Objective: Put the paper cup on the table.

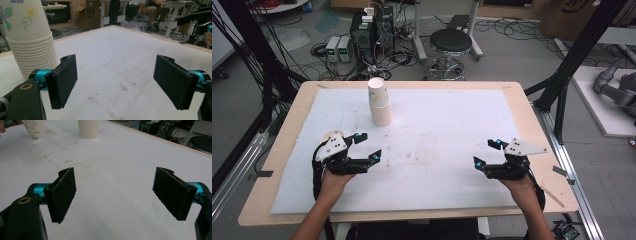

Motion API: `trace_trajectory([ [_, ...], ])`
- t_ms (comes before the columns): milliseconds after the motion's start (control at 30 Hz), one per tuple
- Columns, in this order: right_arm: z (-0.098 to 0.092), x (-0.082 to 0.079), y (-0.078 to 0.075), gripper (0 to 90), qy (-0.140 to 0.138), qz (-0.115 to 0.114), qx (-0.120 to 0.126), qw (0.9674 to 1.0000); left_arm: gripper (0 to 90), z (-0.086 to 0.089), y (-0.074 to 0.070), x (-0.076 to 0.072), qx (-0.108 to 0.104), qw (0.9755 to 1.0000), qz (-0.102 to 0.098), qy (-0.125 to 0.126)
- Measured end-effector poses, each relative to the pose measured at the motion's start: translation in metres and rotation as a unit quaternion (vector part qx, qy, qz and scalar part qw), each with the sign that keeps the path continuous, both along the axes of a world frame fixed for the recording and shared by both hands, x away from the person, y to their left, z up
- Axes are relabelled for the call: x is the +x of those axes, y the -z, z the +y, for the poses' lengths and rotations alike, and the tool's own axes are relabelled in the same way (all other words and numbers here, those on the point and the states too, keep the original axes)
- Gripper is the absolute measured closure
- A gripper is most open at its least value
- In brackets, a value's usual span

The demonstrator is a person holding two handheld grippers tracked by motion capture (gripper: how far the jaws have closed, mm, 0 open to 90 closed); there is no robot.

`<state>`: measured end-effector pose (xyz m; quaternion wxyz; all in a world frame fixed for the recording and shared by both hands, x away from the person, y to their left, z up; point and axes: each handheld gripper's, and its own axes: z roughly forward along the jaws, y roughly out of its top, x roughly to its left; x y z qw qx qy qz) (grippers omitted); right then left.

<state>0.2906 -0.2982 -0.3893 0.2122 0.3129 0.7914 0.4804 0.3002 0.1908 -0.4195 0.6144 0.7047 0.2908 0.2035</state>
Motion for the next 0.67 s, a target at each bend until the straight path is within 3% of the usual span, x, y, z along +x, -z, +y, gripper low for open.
trace_trajectory([
  [667, -0.0040, -0.0007, -0.0004, 19.0, 0.003, -0.001, 0.006, 1.0000, 20.2, 0.0012, 0.0006, 0.0004, 0.009, 0.9999, -0.002, -0.008],
])
